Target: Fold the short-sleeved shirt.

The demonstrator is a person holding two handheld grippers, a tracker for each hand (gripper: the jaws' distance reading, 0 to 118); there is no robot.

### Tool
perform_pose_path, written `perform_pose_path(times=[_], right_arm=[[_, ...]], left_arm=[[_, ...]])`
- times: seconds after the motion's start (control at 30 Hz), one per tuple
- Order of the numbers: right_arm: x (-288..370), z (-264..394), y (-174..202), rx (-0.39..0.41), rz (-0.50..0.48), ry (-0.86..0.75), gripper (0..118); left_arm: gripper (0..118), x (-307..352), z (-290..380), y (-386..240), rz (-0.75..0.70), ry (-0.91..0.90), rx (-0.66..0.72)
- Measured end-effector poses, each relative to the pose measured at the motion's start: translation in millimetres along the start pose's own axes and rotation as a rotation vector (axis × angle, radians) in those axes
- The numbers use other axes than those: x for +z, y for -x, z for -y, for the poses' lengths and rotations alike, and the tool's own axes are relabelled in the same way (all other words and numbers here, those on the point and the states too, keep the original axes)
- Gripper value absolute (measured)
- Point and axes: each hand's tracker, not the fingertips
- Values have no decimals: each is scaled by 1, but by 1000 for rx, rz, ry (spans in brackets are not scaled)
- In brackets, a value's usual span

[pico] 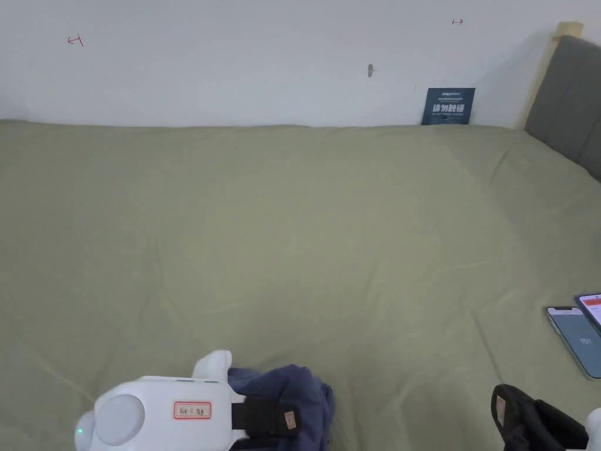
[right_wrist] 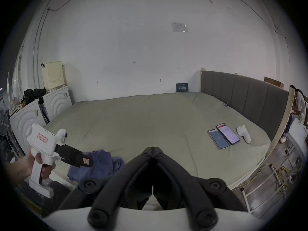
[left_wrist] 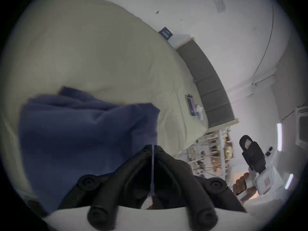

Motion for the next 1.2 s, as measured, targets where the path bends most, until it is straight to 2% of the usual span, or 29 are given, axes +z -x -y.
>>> perform_pose_path(times=[0.07, 0.13, 0.2, 0.37, 0.53, 0.7, 0.8, 0.87, 0.93, 0.97, 1.0, 1.1, 1.13, 1.17, 1.2], right_arm=[[-1, 2, -1, -12, -6, 20, 0], [-2, 5, -1, -7, 3, 37, 0], [-3, 7, 0, 0, 6, 60, 0], [-17, 12, 12, 16, -34, 122, 0], [-51, 10, 42, 35, -191, 203, 0], [-122, 21, 77, -47, -440, 361, 0], [-174, 43, 88, -189, -670, 528, 0], [-201, 61, 86, -268, -778, 597, 0], [-227, 79, 78, -348, -809, 650, 0], [-241, 89, 72, -417, -825, 692, 0], [-253, 100, 64, -467, -794, 722, 0], [-285, 130, 36, -771, -940, 824, 0], [-283, 129, 34, -798, -974, 826, 0], [-285, 128, 33, -783, -993, 835, 0], [-286, 128, 32, -759, -994, 839, 0]], left_arm=[[4, -23, 0, 13, 32, 23, 44], [4, -44, 3, 21, 1, 52, 74], [2, -56, 6, 18, -56, 66, 28], [2, -44, 2, -6, -97, 58, -54], [2, 31, -4, -27, -51, -31, -109], [2, 113, -8, -18, -118, -154, -122], [2, 136, -11, 8, -187, -170, -76], [2, 141, -13, 27, -233, -165, -36], [2, 142, -14, 43, -239, -132, -23], [2, 141, -14, 51, -247, -118, -9], [2, 140, -14, 58, -251, -107, 6], [3, 134, -16, 72, -228, -84, 43], [13, 131, -17, 76, -188, -75, 56], [46, 126, -20, 79, -136, -51, 52], [101, 118, -22, 83, -99, -46, 72]])
